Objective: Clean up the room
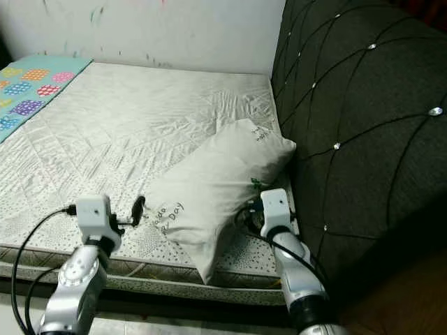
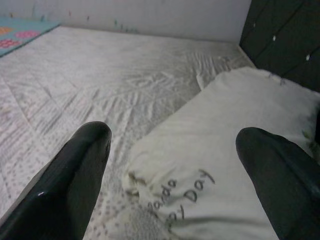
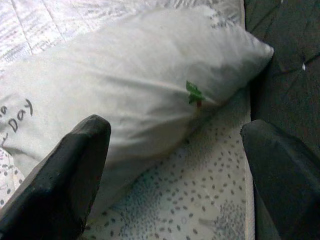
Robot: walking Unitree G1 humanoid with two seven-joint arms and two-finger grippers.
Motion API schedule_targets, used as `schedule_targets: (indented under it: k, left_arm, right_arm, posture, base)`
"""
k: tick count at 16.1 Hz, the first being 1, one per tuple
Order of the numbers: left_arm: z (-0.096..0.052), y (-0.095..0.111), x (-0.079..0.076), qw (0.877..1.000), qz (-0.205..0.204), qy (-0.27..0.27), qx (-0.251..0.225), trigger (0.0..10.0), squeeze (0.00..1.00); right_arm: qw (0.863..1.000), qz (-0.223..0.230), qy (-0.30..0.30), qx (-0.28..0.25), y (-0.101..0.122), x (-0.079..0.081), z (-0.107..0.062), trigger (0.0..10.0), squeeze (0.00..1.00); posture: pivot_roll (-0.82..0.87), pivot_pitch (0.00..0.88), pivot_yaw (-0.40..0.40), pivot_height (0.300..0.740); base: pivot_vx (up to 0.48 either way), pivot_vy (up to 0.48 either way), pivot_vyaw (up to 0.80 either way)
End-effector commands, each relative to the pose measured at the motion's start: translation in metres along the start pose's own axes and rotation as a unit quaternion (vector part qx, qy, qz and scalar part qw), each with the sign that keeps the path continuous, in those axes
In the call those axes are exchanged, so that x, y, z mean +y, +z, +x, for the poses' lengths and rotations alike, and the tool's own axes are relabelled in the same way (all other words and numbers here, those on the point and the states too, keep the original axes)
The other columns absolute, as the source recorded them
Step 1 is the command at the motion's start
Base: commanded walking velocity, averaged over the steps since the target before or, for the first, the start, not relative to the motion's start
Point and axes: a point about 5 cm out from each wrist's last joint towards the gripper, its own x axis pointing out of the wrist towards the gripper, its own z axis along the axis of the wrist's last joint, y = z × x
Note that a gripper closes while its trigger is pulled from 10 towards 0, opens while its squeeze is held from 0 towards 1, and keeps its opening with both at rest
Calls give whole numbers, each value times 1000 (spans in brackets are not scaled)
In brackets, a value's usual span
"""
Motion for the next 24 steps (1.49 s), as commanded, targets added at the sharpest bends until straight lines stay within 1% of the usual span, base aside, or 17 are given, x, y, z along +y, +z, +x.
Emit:
schedule_targets:
  k: [1, 3, 4, 5, 7, 8, 10, 11, 14, 16, 20, 24]
  left_arm:
    - [-1, 4, -3, 1000, 3, -1, -11, 10000, 0]
    - [-4, 1, -2, 1000, -2, 7, -6, 10000, 0]
    - [-5, -1, -2, 1000, -6, 13, -4, 10000, 0]
    - [-8, -4, -2, 1000, -9, 15, -1, 10000, 0]
    - [-12, -7, -2, 1000, -12, 12, 4, 10000, 0]
    - [-14, -7, -2, 1000, -14, 7, 2, 10000, 0]
    - [-14, -7, -3, 1000, -26, 11, 7, 10000, 0]
    - [-14, -4, -4, 999, -31, 12, 8, 10000, 0]
    - [-18, -8, 0, 999, -33, 11, 18, 10000, 0]
    - [-13, -4, -2, 999, -35, 11, 13, 10000, 0]
    - [-12, -2, -4, 999, -38, 8, 14, 10000, 0]
    - [-11, -1, -3, 999, -35, 9, 15, 10000, 0]
  right_arm:
    - [1000, 4, -2, -7, 1, -1, -2, 10000, 0]
    - [1000, 1, 2, -18, 1, 7, -4, 10000, 0]
    - [1000, 7, -1, -30, 4, 9, -4, 10000, 0]
    - [998, 24, -9, -62, 12, 8, -5, 10000, 0]
    - [994, 52, -27, -90, 20, 4, -8, 10000, 0]
    - [993, 58, -34, -101, 23, 1, -9, 10000, 0]
    - [992, 60, -35, -102, 23, 0, -10, 10000, 0]
    - [994, 62, -37, -86, 19, -2, -9, 10000, 0]
    - [993, 62, -42, -93, 22, -4, -8, 10000, 0]
    - [992, 60, -44, -99, 23, -5, -9, 10000, 0]
    - [992, 62, -48, -96, 22, -4, -10, 10000, 0]
    - [993, 57, -49, -95, 21, -6, -10, 10000, 0]
  posture:
    - [-62, 0, -31, 740]
    - [-66, 0, -31, 740]
    - [-70, 0, -30, 740]
    - [-73, 0, -27, 740]
    - [-74, 0, -27, 740]
    - [-72, 0, -28, 740]
    - [-60, 0, -31, 740]
    - [-54, 0, -32, 740]
    - [-62, 0, -27, 740]
    - [-64, 0, -25, 740]
    - [-71, 0, -21, 740]
    - [-70, 0, -22, 740]
  base:
    - [0, 0, 0]
    - [0, 0, 0]
    - [0, 0, 0]
    - [0, 0, 0]
    - [0, 0, 0]
    - [0, 0, 0]
    - [0, 0, 0]
    - [0, 0, 0]
    - [0, 0, -679]
    - [0, 247, 0]
    - [0, 278, 0]
    - [0, 480, 0]
